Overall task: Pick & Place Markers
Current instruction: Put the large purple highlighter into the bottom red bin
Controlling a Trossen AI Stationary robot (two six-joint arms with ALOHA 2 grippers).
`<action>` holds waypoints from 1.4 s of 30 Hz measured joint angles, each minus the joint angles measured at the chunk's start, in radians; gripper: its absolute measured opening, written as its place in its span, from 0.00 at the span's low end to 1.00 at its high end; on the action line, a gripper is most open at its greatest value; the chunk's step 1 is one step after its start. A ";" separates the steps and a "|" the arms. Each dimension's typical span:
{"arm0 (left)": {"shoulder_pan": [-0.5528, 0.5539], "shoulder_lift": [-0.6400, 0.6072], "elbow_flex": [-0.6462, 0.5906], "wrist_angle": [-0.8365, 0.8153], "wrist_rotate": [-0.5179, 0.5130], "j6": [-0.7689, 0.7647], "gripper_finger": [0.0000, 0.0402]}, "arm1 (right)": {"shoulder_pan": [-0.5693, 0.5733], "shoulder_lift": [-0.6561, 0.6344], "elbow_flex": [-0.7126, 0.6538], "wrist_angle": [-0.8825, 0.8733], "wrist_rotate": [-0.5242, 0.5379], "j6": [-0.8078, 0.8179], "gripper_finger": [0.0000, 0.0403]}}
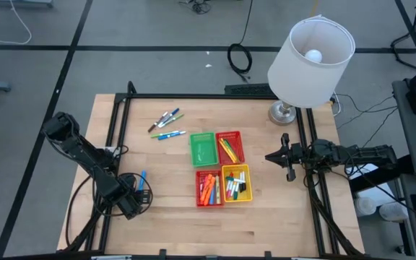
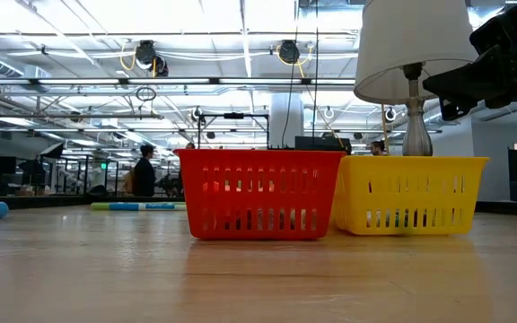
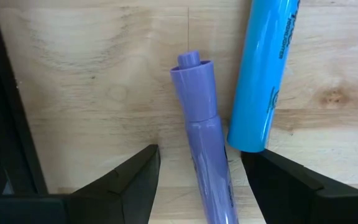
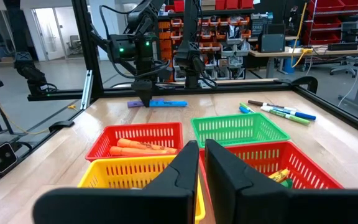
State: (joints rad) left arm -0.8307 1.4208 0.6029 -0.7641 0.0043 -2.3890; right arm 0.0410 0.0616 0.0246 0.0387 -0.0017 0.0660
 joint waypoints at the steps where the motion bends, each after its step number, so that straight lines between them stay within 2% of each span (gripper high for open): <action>1: 0.000 0.000 0.000 0.000 0.003 -0.003 0.60 | 0.000 0.000 0.000 0.000 0.000 0.000 0.04; 9: 0.001 0.000 -0.001 0.003 0.007 -0.001 0.57 | 0.000 0.000 0.000 0.000 0.000 0.000 0.04; 19: 0.000 0.000 -0.002 0.003 -0.028 0.008 0.29 | 0.000 0.000 0.000 0.000 0.000 0.000 0.04; 25: -0.001 0.000 -0.002 0.004 -0.036 0.012 0.19 | 0.000 0.000 0.000 0.000 0.000 0.000 0.04; 29: -0.001 0.000 -0.002 0.005 -0.036 0.012 0.18 | 0.000 0.000 0.000 0.000 0.000 0.000 0.04; 36: -0.001 0.000 -0.002 0.005 -0.036 0.012 0.25 | 0.000 0.000 0.000 0.000 0.000 0.000 0.04; 42: -0.001 0.000 -0.002 0.005 -0.036 0.024 0.21 | 0.000 0.000 0.000 0.000 0.000 0.000 0.04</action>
State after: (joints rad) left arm -0.8314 1.4212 0.6010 -0.7589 -0.0321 -2.3651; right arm 0.0410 0.0620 0.0242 0.0387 -0.0017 0.0658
